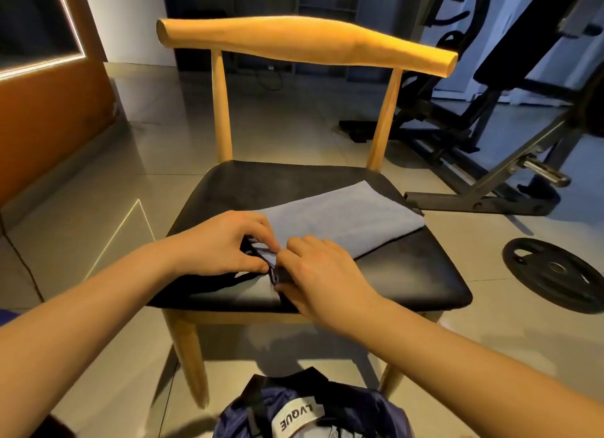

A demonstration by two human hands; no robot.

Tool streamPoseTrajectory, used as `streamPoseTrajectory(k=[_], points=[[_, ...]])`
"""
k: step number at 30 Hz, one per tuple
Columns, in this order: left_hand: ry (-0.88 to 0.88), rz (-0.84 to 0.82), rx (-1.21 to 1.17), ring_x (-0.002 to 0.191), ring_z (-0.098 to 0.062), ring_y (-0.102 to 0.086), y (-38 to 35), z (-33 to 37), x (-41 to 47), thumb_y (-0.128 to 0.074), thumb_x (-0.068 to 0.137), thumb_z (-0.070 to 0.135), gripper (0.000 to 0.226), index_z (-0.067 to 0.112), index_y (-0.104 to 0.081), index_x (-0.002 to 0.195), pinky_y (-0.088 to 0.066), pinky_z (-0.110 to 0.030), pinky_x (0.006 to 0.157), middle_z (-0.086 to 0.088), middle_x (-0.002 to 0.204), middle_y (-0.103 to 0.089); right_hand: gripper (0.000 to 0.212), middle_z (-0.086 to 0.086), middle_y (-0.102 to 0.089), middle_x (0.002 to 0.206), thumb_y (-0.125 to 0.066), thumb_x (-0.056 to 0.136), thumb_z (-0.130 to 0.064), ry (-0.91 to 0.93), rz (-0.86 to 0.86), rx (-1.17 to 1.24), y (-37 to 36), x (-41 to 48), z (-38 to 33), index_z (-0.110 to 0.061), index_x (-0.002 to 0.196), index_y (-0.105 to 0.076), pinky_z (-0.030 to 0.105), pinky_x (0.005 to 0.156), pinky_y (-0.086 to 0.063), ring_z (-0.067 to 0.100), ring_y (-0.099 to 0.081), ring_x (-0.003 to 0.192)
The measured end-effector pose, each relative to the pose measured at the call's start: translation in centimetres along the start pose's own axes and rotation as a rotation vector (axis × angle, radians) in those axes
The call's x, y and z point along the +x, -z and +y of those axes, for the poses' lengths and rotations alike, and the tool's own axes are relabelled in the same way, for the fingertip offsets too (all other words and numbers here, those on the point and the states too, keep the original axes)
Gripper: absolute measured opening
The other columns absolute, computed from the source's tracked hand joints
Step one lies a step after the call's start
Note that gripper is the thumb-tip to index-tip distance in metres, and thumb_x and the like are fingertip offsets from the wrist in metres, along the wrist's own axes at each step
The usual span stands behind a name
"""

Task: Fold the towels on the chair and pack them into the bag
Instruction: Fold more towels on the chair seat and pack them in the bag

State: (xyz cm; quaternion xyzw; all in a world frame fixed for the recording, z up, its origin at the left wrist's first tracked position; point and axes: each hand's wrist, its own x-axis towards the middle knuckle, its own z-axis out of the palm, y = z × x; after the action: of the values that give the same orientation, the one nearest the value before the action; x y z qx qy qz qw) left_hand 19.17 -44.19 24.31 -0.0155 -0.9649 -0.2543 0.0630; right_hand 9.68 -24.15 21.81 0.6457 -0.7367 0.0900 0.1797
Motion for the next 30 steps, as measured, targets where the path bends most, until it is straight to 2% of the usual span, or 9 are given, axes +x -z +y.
streamPoseTrajectory(k=[2,5,9,17,20,24,26,28,30], points=[[0.014,-0.007,-0.004,0.110,-0.004,-0.060,0.3,-0.5,-0.1,-0.082,0.083,0.028,0.026,0.036,-0.076,0.107,-0.051,-0.033,0.098,0.021,0.109,-0.066,0.017,0.006,-0.059,0.077,-0.078,0.079,-0.019,-0.069,0.068,0.077,-0.1,0.1,0.1,-0.013,0.083,-0.062,0.033,0.055,-0.029,0.032,-0.056,0.069],[0.001,0.002,0.002,0.112,-0.005,-0.057,0.5,-1.2,-0.3,-0.084,0.078,0.039,0.032,0.039,-0.073,0.108,-0.049,-0.033,0.098,0.023,0.111,-0.065,0.017,-0.002,-0.061,0.080,-0.062,0.097,-0.032,-0.314,0.023,0.361,0.5,0.0,0.7,-0.019,0.087,-0.061,0.037,0.060,-0.034,0.024,-0.056,0.077],[-0.016,0.084,0.016,0.104,-0.005,-0.057,0.2,-1.7,0.1,-0.086,0.076,0.048,0.035,0.038,-0.072,0.107,-0.050,-0.032,0.090,0.022,0.103,-0.065,0.027,-0.008,-0.050,0.061,-0.065,0.098,-0.028,-0.541,0.001,0.793,1.2,-0.1,2.2,-0.015,0.076,-0.060,0.024,0.056,-0.032,0.007,-0.040,0.058],[-0.015,0.136,-0.087,0.088,-0.005,-0.067,0.1,-1.5,2.2,-0.078,0.089,0.032,0.006,0.032,-0.076,0.095,-0.055,-0.034,0.082,0.016,0.089,-0.072,0.026,0.005,-0.060,0.072,-0.060,0.102,-0.024,-0.802,0.041,1.197,2.2,-1.4,4.8,-0.009,0.082,-0.065,0.034,0.075,-0.043,0.017,-0.052,0.073],[-0.041,0.075,-0.132,0.085,-0.012,-0.070,0.8,-0.2,3.1,-0.071,0.095,0.030,0.009,0.027,-0.079,0.098,-0.057,-0.037,0.080,0.013,0.088,-0.076,0.020,0.003,-0.069,0.085,-0.068,0.096,-0.036,-0.839,0.094,1.056,3.3,-1.8,4.8,-0.016,0.098,-0.069,0.031,0.073,-0.051,0.015,-0.062,0.078],[-0.045,-0.014,-0.144,0.088,-0.010,-0.070,1.3,1.4,4.2,-0.068,0.097,0.030,0.014,0.027,-0.080,0.104,-0.058,-0.037,0.083,0.015,0.091,-0.076,0.079,-0.012,-0.059,0.122,-0.078,0.074,-0.063,-0.619,-0.105,0.477,5.1,-2.3,3.2,-0.028,0.139,-0.049,0.029,0.087,-0.053,0.008,-0.059,0.105],[-0.041,-0.060,-0.156,0.088,-0.012,-0.070,1.5,2.1,4.6,-0.068,0.096,0.032,0.014,0.028,-0.080,0.103,-0.058,-0.040,0.085,0.014,0.091,-0.076,0.061,-0.009,-0.062,0.117,-0.076,0.081,-0.057,-0.556,-0.071,0.333,4.8,-2.3,2.7,-0.026,0.129,-0.056,0.034,0.085,-0.051,0.013,-0.058,0.102],[-0.040,-0.094,-0.151,0.087,-0.014,-0.070,1.7,2.3,4.9,-0.071,0.095,0.032,0.012,0.029,-0.080,0.102,-0.057,-0.041,0.085,0.013,0.091,-0.076,0.023,-0.005,-0.064,0.085,-0.074,0.088,-0.043,-0.556,0.016,0.378,4.6,-2.4,3.1,-0.024,0.095,-0.064,0.037,0.069,-0.047,0.016,-0.056,0.079],[-0.029,-0.139,-0.181,0.087,-0.013,-0.070,1.9,2.1,4.8,-0.076,0.091,0.029,0.011,0.027,-0.080,0.101,-0.058,-0.036,0.083,0.012,0.091,-0.077,0.020,-0.002,-0.058,0.067,-0.074,0.090,-0.034,-0.584,0.016,0.510,4.6,-2.9,4.2,-0.021,0.079,-0.064,0.038,0.061,-0.043,0.017,-0.051,0.065]])
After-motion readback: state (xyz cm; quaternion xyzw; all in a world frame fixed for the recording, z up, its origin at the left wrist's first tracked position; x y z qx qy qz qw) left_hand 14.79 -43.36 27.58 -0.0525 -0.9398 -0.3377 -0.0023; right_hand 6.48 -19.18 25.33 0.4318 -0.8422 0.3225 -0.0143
